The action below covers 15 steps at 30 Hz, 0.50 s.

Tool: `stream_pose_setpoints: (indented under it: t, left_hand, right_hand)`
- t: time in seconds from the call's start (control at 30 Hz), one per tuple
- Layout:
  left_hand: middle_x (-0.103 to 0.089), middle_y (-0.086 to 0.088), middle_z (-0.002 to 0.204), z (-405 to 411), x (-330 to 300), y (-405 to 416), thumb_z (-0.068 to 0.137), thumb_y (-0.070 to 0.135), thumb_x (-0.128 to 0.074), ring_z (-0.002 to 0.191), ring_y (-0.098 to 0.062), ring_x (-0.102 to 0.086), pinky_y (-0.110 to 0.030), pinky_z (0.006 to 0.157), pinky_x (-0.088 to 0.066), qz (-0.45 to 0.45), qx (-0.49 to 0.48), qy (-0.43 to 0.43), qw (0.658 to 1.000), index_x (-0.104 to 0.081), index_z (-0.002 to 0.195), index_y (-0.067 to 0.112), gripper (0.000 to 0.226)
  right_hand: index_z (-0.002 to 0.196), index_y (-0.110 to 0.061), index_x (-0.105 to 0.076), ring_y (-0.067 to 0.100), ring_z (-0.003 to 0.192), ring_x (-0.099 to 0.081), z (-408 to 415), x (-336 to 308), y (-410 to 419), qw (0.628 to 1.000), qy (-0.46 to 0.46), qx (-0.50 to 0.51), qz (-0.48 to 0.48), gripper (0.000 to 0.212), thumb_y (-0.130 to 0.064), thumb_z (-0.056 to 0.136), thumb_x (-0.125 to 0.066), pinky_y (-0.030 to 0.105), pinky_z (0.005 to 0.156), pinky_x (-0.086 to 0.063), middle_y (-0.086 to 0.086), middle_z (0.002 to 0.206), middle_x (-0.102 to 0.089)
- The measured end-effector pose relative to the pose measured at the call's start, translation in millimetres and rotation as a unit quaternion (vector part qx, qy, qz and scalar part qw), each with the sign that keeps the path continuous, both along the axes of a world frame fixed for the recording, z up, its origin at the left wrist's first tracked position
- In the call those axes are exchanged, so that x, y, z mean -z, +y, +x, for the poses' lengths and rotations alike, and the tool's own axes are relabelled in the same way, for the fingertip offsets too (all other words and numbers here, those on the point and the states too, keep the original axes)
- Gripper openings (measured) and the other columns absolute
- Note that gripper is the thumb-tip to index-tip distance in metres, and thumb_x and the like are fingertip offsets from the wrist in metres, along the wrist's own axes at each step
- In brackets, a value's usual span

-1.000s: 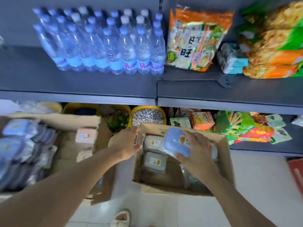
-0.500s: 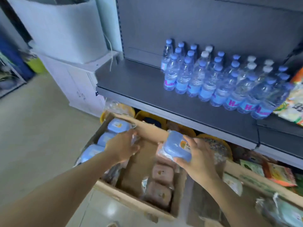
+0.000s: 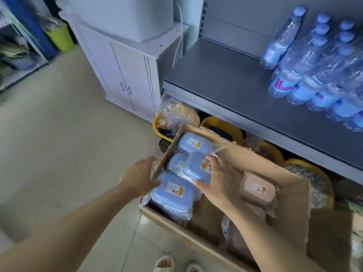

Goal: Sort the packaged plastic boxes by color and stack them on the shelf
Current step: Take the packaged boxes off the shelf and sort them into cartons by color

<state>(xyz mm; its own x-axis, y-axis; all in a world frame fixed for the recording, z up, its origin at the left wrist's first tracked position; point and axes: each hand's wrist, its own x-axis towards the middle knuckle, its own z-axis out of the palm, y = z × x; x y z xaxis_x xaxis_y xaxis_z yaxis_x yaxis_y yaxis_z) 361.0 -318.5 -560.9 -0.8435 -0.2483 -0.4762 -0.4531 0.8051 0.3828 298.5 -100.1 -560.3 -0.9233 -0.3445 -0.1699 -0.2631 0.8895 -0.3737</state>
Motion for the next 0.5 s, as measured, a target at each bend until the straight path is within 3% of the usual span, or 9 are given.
stream_pose_setpoints:
  t: [0.2, 0.33, 0.5]
  left_hand:
    - [-0.037, -0.008, 0.146, -6.3, 43.7, 1.4, 0.075, 0.043, -0.075, 0.130, -0.026, -0.041, -0.034, 0.104, -0.034, 0.051, -0.017, -0.038, 0.998, -0.016, 0.147, 0.019, 0.096]
    - [-0.033, -0.005, 0.150, -6.3, 58.1, 8.0, 0.073, 0.042, -0.077, 0.133, -0.023, -0.038, -0.032, 0.105, -0.033, 0.094, -0.052, -0.038, 0.994, -0.015, 0.148, 0.013, 0.101]
    - [-0.039, -0.003, 0.147, -4.7, 59.0, 10.8, 0.076, 0.042, -0.075, 0.129, -0.022, -0.043, -0.029, 0.098, -0.036, 0.096, -0.053, -0.042, 0.993, -0.015, 0.148, 0.016, 0.098]
  right_hand:
    - [0.131, -0.028, -0.039, 0.024, 0.119, -0.040, -26.6, 44.1, -45.3, 0.999, -0.013, -0.009, 0.031, 0.065, -0.042, 0.076, -0.070, 0.034, 0.094, -0.035, 0.002, 0.126, -0.045]
    - [0.133, -0.026, -0.040, 0.024, 0.124, -0.035, -25.3, 62.5, -55.4, 0.998, -0.042, -0.045, 0.019, 0.065, -0.047, 0.078, -0.068, 0.034, 0.097, -0.036, 0.002, 0.131, -0.041]
    - [0.134, -0.022, -0.048, 0.023, 0.131, -0.031, -21.0, 69.3, -39.5, 0.997, -0.021, -0.062, -0.043, 0.045, -0.019, 0.091, -0.058, 0.037, 0.102, -0.039, 0.005, 0.137, -0.037]
